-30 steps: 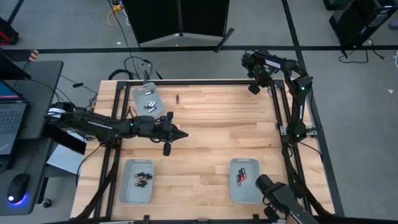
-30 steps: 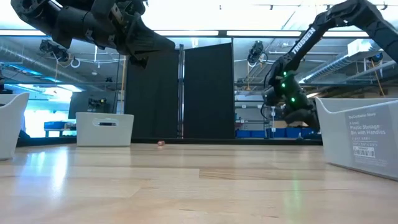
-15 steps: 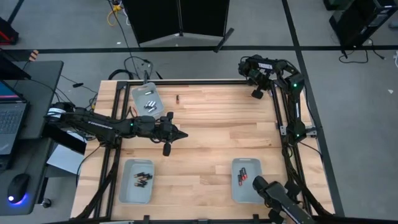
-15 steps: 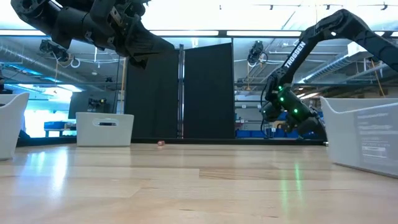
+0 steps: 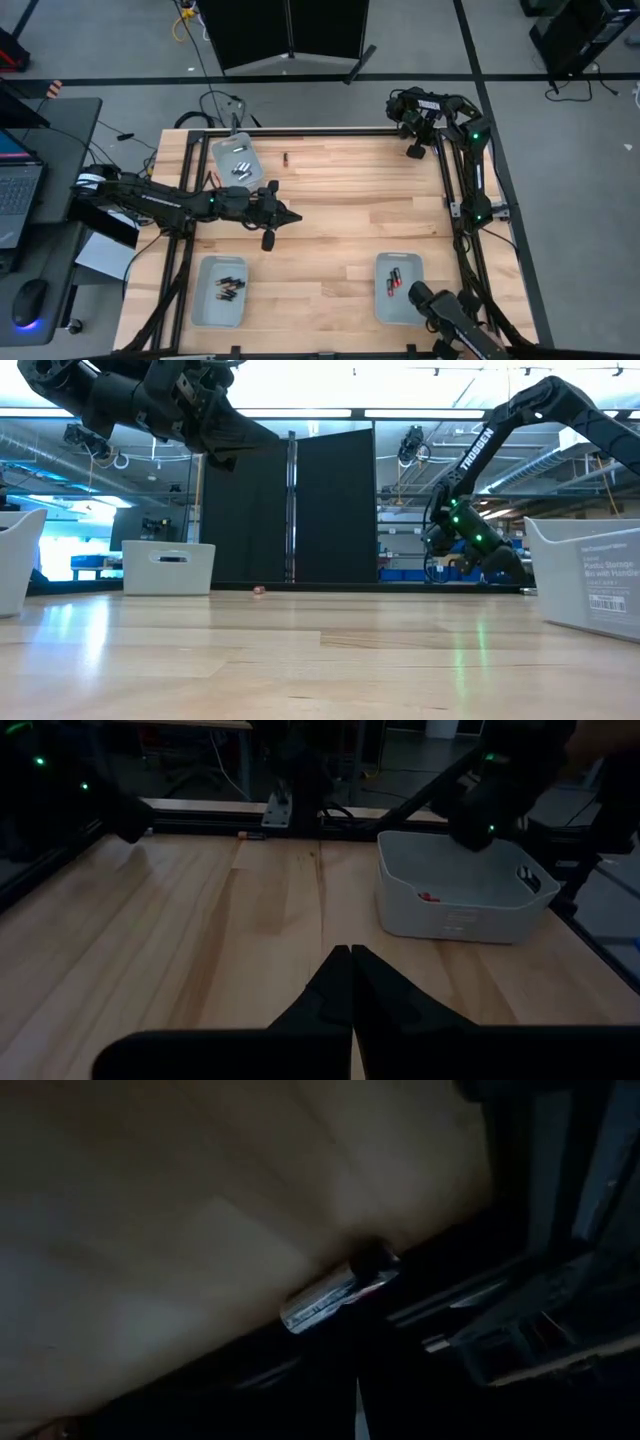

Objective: Sort batteries
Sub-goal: Put the silver battery into the top left gray bin

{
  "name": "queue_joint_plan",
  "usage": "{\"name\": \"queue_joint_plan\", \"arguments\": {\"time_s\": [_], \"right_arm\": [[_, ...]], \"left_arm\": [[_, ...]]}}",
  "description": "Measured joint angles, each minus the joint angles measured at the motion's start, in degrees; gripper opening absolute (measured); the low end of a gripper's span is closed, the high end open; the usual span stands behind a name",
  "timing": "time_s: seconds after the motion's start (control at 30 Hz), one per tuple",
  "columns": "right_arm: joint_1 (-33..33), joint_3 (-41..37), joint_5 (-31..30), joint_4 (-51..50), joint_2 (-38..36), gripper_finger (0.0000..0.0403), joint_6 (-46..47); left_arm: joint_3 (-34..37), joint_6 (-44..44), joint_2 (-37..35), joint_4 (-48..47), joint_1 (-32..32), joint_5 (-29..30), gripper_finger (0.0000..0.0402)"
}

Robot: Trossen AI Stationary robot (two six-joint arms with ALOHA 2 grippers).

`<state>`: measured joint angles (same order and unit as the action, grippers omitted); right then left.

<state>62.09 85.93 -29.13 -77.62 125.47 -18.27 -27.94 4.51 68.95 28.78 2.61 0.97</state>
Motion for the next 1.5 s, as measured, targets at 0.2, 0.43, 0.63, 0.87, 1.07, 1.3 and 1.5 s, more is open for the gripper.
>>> {"name": "queue_joint_plan", "arguments": {"time_s": [0.2, 0.43, 0.63, 0.87, 1.07, 1.3, 1.5], "right_arm": [[-0.5, 0.0, 2.0, -0.5, -0.1, 0.0011, -3.5], [-1.4, 2.4, 7.4, -3.7, -3.5, 0.0011, -4.4], [-0.9, 6.3, -0.3, -5.2, -3.8, 0.0011, -11.9], [-0.9, 7.5, 0.3, -4.5, -3.8, 0.0010, -15.9], [-1.4, 4.8, 2.8, -5.6, -3.8, 0.0009, -13.2], [-1.6, 0.8, 0.2, -4.4, -3.7, 0.0009, -11.5], [-2.1, -1.0, -0.5, -4.5, -3.7, 0.0008, -12.4]], "left_arm": [[0.0, 0.0, 0.0, 0.0, 0.0, 0.0, 0.0005], [0.0, 0.0, 0.0, 0.0, 0.0, 0.0, 0.0005], [0.0, 0.0, 0.0, 0.0, 0.0, 0.0, 0.0005], [0.0, 0.0, 0.0, -0.2, 0.0, 0.0, 0.0005], [0.0, 0.0, 0.0, -0.2, 0.0, 0.0, 0.0005], [0.0, -1.2, 0.0, -0.3, 0.0, 0.0, 0.0005], [0.0, -1.3, 0.0, -0.4, 0.1, 0.0, 0.0005]]}}
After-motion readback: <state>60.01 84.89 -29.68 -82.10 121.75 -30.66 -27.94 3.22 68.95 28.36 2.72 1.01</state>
